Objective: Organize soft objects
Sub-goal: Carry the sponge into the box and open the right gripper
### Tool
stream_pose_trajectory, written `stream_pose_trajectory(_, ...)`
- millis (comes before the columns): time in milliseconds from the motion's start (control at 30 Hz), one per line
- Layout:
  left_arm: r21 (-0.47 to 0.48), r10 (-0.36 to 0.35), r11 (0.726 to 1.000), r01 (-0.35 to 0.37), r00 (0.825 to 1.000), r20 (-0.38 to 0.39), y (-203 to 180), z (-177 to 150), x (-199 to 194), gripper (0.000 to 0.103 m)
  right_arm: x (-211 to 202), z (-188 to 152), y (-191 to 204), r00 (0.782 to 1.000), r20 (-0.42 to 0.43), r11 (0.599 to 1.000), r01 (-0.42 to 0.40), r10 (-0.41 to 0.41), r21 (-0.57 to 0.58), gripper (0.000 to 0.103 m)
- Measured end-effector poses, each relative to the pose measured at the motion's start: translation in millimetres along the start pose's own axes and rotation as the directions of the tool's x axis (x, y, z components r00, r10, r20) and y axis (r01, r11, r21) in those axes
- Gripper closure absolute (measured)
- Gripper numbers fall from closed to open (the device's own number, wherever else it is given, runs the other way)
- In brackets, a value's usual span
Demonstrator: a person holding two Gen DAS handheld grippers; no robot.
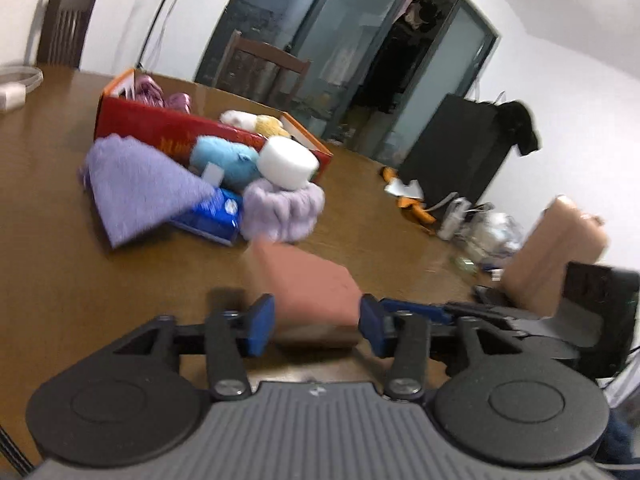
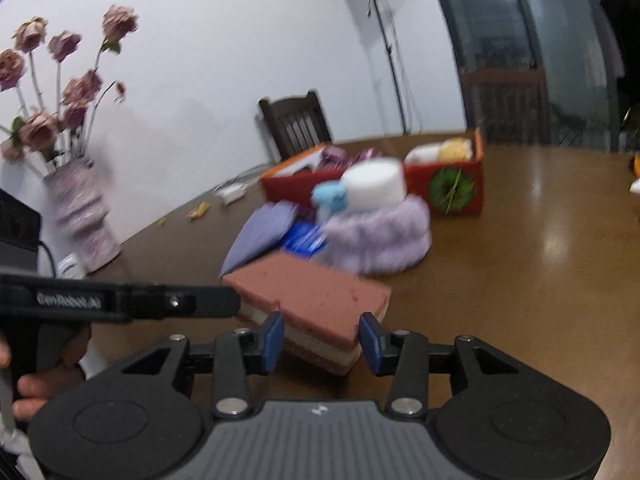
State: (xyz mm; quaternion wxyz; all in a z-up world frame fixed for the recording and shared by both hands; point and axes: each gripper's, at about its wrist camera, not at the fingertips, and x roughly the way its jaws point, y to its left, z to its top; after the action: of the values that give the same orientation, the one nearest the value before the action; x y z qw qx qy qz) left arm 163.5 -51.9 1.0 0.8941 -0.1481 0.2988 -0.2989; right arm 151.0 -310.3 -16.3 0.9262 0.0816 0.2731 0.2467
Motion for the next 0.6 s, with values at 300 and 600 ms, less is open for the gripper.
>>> stream_pose_trajectory(300, -0.059, 0.05, 0.997, -0.049, 0.998, 0.027, 21.7, 6.1, 5.1, 0.054, -0.2, 2.9, -3.2, 0.999, 0.011, 0.997, 0.037, -0.038, 0.064, 0.061)
stream_pose_trajectory(600, -0.093, 0.031, 0.995, -0.033, 0.999, -0.018, 38.7, 14.7, 31.5, 0.072, 28.8, 6.1, -24.6, 1.0, -0.03, 0.981, 0.002, 0.004, 0.196, 0.061)
